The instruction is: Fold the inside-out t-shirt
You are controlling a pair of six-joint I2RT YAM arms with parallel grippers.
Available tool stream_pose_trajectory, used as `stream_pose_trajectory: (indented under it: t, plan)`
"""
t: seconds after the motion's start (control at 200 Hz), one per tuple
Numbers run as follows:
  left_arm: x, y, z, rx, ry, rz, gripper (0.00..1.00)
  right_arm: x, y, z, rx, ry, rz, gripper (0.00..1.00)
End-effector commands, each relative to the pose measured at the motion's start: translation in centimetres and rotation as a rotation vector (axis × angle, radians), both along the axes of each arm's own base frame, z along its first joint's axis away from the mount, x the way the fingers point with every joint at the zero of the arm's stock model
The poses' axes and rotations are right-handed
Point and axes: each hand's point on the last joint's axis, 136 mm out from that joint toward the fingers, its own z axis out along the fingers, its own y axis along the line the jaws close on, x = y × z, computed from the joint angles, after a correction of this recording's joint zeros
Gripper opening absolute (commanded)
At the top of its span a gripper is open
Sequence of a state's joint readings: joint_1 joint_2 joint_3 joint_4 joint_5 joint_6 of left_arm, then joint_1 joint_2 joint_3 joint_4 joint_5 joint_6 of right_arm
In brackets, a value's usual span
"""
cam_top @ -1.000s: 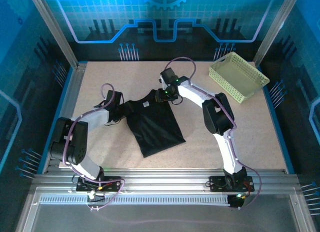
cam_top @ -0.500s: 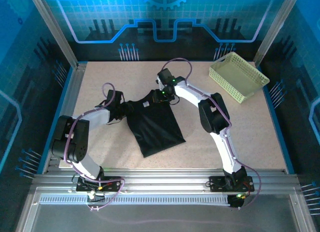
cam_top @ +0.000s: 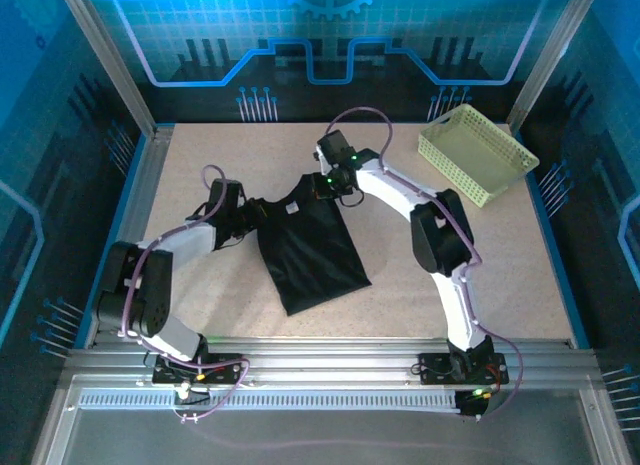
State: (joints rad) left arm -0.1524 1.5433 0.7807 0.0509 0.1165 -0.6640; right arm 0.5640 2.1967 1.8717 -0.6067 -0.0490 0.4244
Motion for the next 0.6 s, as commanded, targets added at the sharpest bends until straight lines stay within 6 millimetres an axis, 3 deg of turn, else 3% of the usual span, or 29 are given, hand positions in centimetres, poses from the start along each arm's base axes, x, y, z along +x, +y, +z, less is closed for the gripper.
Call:
stream_pose_trajectory:
  t: [0.0,0.085,0.185,0.495,0.595]
  plan:
    - [0.7,-1.3,3.9,-0.104,-0.132,-0.038,0.04,-0.2,-0.6,5.6,0.037,-0.113,-0.012,0.00]
    - [1.1,-1.9,4.9,-0.144,-0.167,-0.055,0.04,-0.3,-1.6,6.3,0.033,-0.129,-0.035,0.00]
    - [1.8,-2.2,4.6,-0.156,-0.163,-0.057,0.04,0.0,-2.8,5.8,0.027,-0.117,-0.059,0.00]
    - [3.6,-0.5,-2.7,-0.103,-0.018,-0.006,0.07,2.6,-3.2,-0.5,-0.003,-0.053,-0.042,0.00]
    - [3.5,0.5,-4.1,-0.063,0.022,0.023,0.10,3.5,-2.7,-1.8,0.003,-0.048,-0.024,0.01]
